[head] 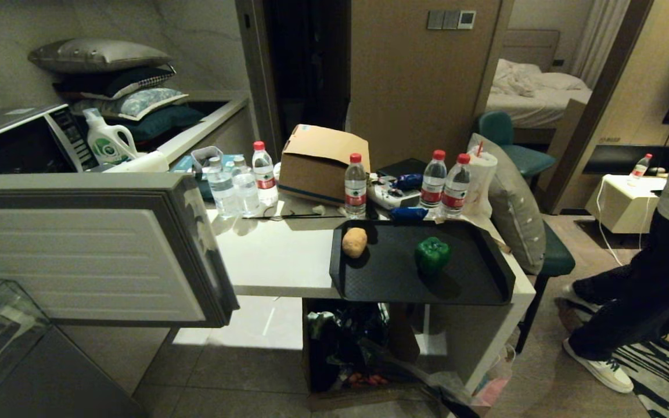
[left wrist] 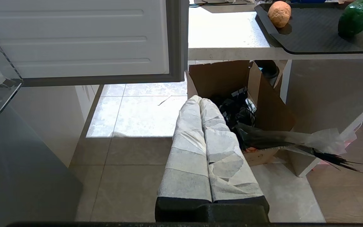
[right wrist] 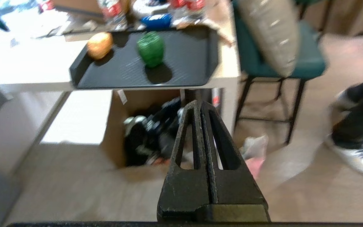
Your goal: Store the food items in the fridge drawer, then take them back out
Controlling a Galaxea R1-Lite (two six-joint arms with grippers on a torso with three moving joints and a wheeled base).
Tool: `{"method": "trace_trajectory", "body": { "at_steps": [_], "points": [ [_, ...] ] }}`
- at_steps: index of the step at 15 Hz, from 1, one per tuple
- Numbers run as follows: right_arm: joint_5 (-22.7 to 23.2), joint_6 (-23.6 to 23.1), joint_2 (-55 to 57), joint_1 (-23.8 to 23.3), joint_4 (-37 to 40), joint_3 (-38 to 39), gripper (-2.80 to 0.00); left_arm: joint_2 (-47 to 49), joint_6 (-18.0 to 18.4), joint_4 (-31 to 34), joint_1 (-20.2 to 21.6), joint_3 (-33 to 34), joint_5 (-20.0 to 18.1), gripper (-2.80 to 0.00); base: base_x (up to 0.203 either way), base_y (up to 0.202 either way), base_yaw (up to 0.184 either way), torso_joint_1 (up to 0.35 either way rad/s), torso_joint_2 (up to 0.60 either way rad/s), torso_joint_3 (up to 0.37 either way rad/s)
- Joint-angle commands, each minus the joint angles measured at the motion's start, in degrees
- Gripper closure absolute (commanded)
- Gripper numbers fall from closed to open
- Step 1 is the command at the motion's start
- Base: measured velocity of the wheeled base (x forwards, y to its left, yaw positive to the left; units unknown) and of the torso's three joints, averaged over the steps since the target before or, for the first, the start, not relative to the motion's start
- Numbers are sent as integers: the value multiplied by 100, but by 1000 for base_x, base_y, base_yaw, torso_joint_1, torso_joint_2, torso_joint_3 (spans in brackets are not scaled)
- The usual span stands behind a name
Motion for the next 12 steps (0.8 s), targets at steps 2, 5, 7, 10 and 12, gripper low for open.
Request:
{"method": "trace_trajectory", "body": {
  "at_steps": [2,5,7,10,12],
  "points": [
    [285,52,1882,125,-1103,-13,0,9,-2,1,0,-1,2,0,0,0,0,0,0,0],
    [449,22,2944,619,-1895,-10,0,9,-2,1,0,-1,2,0,0,0,0,0,0,0],
    [471,15,3875,834,-2406,-24,0,9,-2,1,0,-1,2,0,0,0,0,0,0,0],
    [479,13,5491,1007,-3546,-36,0,9,-2,1,0,-1,2,0,0,0,0,0,0,0],
    [459,0,6457,1080,-4339,-110,0,9,-2,1,0,-1,2,0,0,0,0,0,0,0]
  ]
}}
